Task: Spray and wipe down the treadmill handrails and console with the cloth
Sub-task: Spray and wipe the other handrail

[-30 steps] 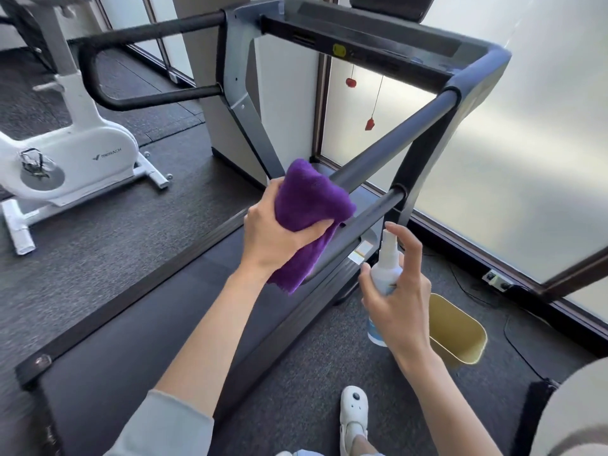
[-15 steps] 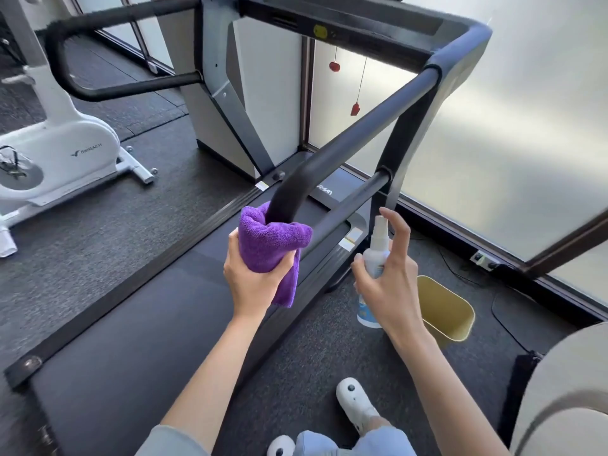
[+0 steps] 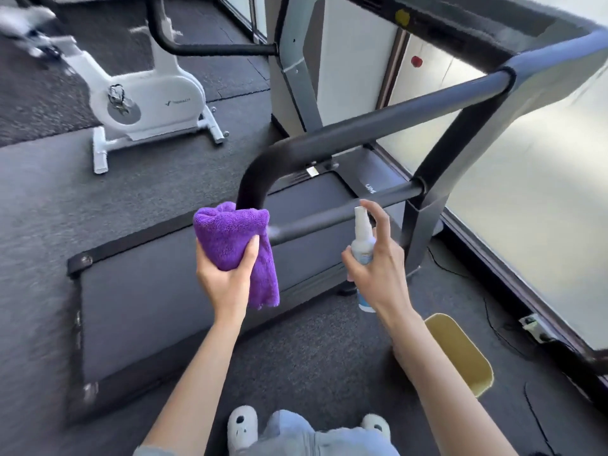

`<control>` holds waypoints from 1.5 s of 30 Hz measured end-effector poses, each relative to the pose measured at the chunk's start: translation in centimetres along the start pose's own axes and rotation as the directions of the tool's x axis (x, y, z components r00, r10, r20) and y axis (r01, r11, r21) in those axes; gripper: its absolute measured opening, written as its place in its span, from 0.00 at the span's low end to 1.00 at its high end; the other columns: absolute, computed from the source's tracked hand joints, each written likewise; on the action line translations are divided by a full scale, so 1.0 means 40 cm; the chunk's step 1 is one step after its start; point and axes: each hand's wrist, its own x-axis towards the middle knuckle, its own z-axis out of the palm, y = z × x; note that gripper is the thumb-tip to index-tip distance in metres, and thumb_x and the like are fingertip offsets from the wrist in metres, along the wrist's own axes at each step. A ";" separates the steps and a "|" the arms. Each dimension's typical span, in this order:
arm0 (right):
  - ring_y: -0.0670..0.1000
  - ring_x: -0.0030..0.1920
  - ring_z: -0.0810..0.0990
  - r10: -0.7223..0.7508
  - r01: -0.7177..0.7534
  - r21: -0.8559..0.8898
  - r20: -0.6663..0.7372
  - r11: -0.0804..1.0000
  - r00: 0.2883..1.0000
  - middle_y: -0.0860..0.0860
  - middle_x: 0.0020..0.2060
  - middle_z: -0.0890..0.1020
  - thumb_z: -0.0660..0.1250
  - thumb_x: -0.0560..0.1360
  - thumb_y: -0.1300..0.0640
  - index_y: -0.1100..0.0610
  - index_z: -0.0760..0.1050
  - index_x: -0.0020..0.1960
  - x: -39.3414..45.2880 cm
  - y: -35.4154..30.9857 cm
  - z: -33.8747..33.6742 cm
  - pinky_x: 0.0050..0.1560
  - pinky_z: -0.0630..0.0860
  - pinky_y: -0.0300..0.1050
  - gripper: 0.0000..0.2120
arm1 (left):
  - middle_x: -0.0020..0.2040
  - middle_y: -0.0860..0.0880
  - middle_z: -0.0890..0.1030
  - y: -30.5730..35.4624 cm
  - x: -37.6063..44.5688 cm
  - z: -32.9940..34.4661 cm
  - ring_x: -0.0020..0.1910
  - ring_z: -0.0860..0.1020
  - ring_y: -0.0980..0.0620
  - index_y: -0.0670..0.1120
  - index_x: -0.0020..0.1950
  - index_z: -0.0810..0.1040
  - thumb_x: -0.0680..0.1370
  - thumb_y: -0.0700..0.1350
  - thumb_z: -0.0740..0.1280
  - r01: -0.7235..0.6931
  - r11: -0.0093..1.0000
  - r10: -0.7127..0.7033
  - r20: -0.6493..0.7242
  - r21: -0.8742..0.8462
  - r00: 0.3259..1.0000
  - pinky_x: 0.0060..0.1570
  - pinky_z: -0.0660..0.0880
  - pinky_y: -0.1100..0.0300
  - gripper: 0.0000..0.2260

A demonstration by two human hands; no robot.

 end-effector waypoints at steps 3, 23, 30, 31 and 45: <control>0.58 0.31 0.74 -0.075 0.078 -0.022 0.129 0.997 0.989 0.57 0.31 0.74 0.65 0.71 0.68 0.41 0.63 0.72 0.034 0.058 -0.057 0.40 0.74 0.34 0.36 | 0.53 0.57 0.80 0.017 -0.069 0.017 0.50 0.79 0.61 0.49 0.61 0.74 0.64 0.56 0.75 0.034 0.999 -0.033 -0.178 0.003 0.984 0.56 0.74 0.64 0.28; 0.61 0.37 0.73 -0.123 0.206 -0.132 0.465 0.970 0.877 0.47 0.30 0.69 0.62 0.73 0.66 0.48 0.63 0.68 0.157 0.096 -0.018 0.36 0.67 0.49 0.27 | 0.45 0.60 0.80 0.028 -0.240 0.084 0.42 0.79 0.62 0.61 0.49 0.74 0.63 0.61 0.74 0.094 0.965 -0.018 -0.295 0.244 0.955 0.46 0.74 0.68 0.18; 0.56 0.35 0.72 -0.087 0.150 -0.130 0.394 0.980 0.915 0.45 0.32 0.71 0.64 0.74 0.65 0.46 0.63 0.71 0.157 0.106 -0.059 0.38 0.65 0.47 0.29 | 0.44 0.61 0.81 0.021 -0.234 0.096 0.42 0.79 0.63 0.60 0.51 0.74 0.63 0.61 0.74 0.120 0.969 -0.052 -0.295 0.216 0.954 0.45 0.74 0.71 0.20; 0.55 0.33 0.73 -0.090 0.132 -0.083 0.390 0.988 0.917 0.48 0.31 0.73 0.64 0.74 0.65 0.44 0.63 0.70 0.162 0.113 -0.077 0.37 0.66 0.47 0.29 | 0.45 0.61 0.81 0.021 -0.236 0.101 0.43 0.79 0.63 0.60 0.51 0.74 0.63 0.62 0.74 0.120 0.969 -0.052 -0.295 0.218 0.954 0.45 0.74 0.70 0.20; 0.63 0.30 0.77 -0.149 0.155 0.022 0.436 0.988 0.887 0.60 0.31 0.76 0.66 0.74 0.64 0.43 0.63 0.66 0.314 0.239 -0.260 0.36 0.80 0.62 0.27 | 0.43 0.67 0.80 0.005 -0.264 0.298 0.42 0.79 0.66 0.63 0.50 0.74 0.62 0.63 0.73 0.158 0.967 -0.078 -0.353 0.202 0.932 0.42 0.72 0.74 0.19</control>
